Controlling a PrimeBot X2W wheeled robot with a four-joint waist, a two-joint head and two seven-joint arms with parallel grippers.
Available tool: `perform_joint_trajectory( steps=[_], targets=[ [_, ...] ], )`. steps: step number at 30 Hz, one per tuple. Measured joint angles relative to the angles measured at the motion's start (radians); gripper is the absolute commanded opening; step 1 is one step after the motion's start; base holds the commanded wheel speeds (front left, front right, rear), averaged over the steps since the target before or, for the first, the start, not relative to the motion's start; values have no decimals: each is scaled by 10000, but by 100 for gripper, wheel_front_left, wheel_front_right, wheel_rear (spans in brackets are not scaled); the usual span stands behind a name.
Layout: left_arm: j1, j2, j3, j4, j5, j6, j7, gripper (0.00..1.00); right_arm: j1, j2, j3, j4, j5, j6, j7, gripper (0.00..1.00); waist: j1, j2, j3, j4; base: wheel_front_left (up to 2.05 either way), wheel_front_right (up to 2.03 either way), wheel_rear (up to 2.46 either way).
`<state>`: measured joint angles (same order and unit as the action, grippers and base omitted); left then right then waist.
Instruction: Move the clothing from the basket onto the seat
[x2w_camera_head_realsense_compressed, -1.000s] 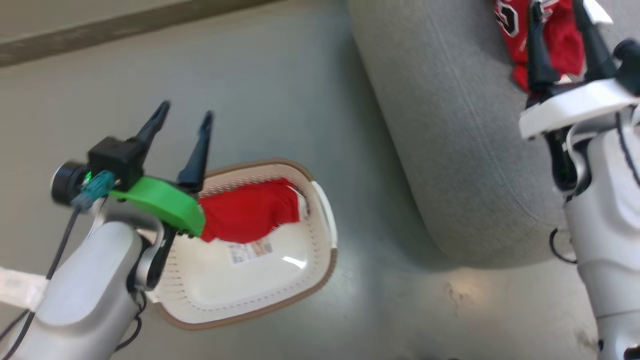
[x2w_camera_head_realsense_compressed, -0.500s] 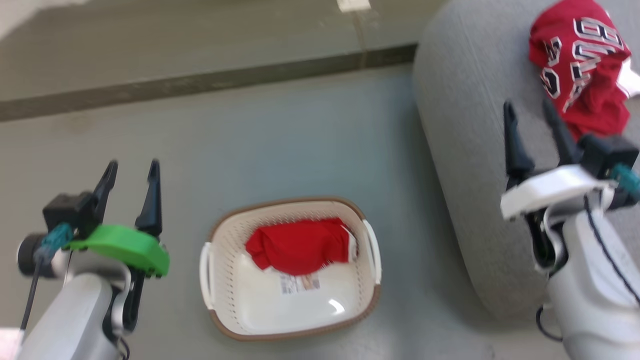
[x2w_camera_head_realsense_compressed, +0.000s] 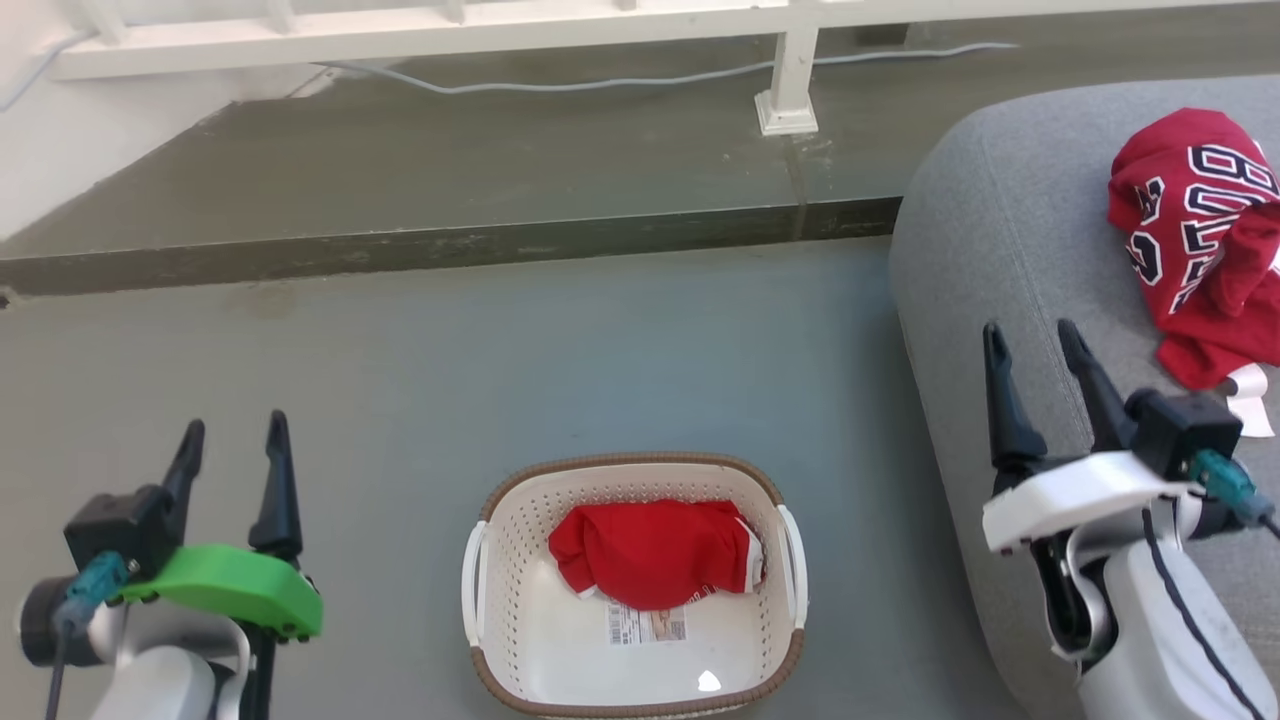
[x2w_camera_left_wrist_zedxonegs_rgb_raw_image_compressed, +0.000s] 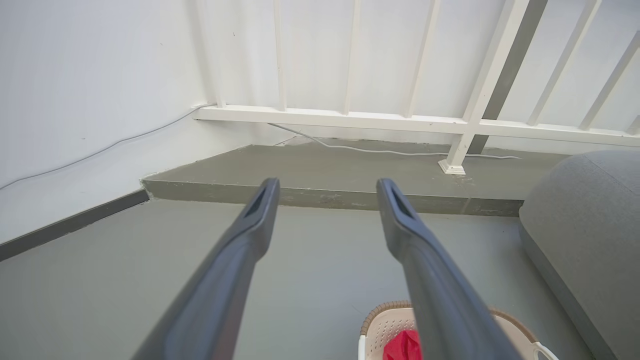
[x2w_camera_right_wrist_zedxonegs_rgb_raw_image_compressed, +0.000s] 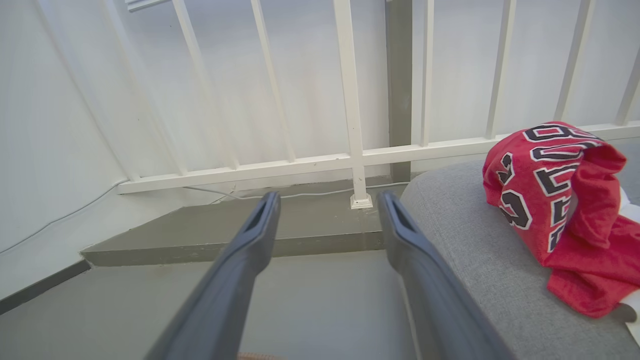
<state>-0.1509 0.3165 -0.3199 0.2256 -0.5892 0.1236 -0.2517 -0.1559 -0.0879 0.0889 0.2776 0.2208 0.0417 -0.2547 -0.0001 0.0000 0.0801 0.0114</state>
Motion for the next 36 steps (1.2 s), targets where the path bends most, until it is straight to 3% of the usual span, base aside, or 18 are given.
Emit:
perform_joint_trajectory(
  steps=[13,36],
  targets=[
    [744,-439,476,-846,604,2,0,100,989,257,136,-802,104,-190,0,100,0,0,111,-168,0,0,0],
    [1119,-771,671,-1365,1202,-2,0,100,1258,291,153,-1530,105,-424,0,100,0,0,368,-327,0,0,0]
  ],
)
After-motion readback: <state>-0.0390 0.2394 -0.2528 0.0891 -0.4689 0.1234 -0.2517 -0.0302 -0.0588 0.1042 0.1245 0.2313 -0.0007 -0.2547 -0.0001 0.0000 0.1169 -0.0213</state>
